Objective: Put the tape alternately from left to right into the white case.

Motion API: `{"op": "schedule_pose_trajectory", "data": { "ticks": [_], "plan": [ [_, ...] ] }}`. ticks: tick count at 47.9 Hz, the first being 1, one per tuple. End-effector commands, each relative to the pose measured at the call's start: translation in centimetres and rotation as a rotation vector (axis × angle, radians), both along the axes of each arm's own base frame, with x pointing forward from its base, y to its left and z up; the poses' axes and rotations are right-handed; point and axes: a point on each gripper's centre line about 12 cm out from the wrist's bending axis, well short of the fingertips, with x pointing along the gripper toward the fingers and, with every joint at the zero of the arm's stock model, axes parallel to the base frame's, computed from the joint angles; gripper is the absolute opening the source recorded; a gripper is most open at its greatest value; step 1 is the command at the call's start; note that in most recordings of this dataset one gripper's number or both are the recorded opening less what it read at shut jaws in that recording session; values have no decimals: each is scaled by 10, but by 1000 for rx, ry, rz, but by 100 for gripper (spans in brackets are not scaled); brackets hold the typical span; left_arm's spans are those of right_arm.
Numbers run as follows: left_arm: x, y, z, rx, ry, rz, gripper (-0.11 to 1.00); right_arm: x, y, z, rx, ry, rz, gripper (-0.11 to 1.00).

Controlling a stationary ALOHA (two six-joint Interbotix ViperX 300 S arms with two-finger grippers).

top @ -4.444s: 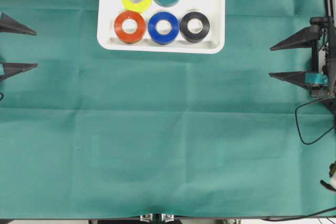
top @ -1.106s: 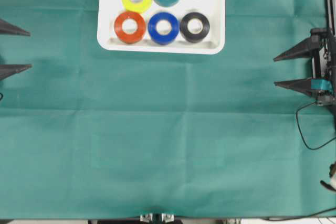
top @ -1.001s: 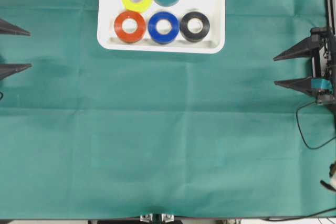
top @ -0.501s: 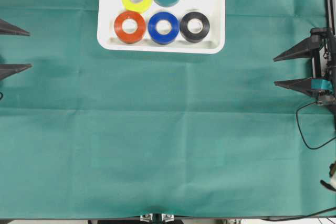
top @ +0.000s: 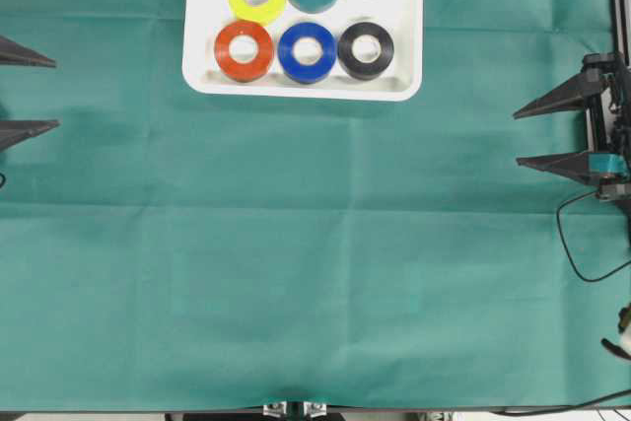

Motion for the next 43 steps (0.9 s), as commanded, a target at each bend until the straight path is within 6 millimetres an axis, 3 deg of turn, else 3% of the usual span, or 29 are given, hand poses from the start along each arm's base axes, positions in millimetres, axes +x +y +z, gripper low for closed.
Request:
{"op": "schedule_pose_trajectory", "data": {
  "ticks": [1,21,43],
  "plan": [
    [1,1,5,4,-10,4,61,-3,0,-8,-27,16,12,78],
    [1,1,3,4,-10,4,61,-1,3,0,-229,-36,98,78],
    [1,1,3,3,-12,5,61,0,3,-1,-235,-33,98,78]
  ]
}}
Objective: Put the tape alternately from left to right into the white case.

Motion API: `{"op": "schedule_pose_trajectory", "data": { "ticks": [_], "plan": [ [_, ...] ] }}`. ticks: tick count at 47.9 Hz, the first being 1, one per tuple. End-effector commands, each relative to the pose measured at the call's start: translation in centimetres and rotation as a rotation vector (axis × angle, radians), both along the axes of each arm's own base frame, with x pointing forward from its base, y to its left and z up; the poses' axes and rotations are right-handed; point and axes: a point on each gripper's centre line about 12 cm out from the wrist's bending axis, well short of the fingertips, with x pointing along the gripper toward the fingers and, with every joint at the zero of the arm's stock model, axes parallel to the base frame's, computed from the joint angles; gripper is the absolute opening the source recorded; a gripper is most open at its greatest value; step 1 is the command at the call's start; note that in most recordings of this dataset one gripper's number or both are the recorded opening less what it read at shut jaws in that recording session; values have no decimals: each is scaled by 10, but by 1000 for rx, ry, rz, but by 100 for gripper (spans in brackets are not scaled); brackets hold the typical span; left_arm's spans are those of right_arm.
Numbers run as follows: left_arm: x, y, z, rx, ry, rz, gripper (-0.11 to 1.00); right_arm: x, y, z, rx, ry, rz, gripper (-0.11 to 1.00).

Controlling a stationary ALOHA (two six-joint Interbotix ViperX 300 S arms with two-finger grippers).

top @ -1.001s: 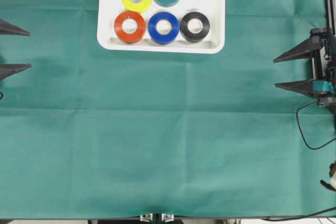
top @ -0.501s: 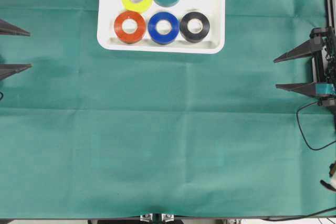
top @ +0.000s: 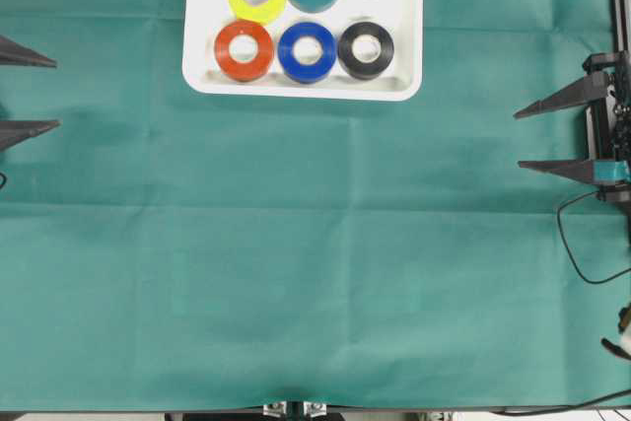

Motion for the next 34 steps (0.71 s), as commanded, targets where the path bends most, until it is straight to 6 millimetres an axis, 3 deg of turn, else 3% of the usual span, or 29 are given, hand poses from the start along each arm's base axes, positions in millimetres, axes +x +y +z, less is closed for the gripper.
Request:
{"op": "schedule_pose_trajectory", "data": {
  "ticks": [1,34],
  "plan": [
    [1,1,4,0,-11,4,61,-3,1,-10,-63,26,23,78],
    [1,1,4,-2,-11,4,61,-3,1,-10,-34,29,17,78]
  ]
}}
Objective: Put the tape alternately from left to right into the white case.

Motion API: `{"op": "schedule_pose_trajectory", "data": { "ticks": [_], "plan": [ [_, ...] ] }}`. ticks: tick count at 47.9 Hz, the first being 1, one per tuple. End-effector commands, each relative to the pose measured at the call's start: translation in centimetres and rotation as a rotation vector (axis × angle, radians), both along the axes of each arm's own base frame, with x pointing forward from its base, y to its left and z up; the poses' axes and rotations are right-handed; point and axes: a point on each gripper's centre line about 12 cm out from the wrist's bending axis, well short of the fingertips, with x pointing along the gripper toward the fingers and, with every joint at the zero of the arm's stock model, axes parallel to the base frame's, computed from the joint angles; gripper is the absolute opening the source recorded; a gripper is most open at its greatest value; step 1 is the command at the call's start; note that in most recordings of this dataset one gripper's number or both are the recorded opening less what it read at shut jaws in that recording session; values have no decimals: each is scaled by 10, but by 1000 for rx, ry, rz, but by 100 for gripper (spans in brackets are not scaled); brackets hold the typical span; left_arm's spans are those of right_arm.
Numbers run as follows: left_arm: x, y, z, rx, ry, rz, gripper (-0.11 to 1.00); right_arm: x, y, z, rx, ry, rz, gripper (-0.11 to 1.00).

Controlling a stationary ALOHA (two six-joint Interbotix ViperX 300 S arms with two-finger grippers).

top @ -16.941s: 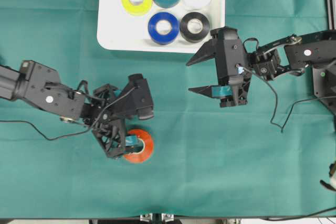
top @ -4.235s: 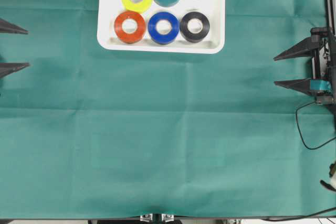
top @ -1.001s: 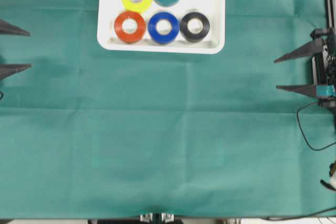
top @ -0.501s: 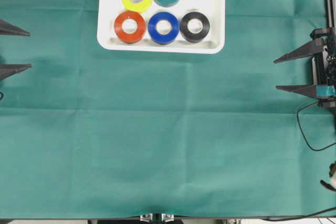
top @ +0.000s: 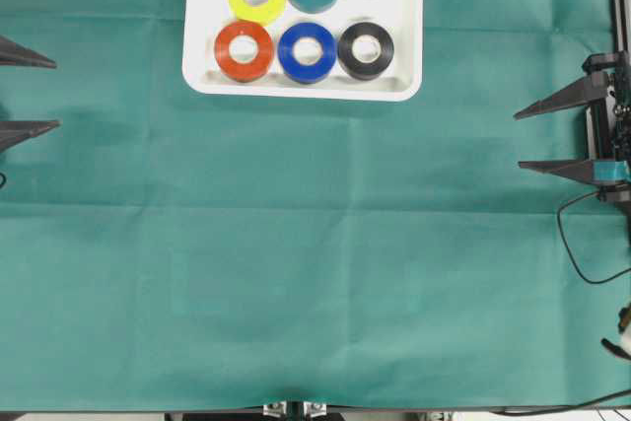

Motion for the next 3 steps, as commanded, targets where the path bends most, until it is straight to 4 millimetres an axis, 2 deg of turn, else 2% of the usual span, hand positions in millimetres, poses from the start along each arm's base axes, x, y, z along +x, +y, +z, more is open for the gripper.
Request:
{"op": "schedule_pose_trajectory", "data": {
  "ticks": [1,3],
  "plan": [
    [1,1,4,0,-11,4,61,-3,1,-10,-49,27,21,78],
    [1,0,4,0,-11,2,61,-2,1,-10,-49,28,21,78]
  ]
}}
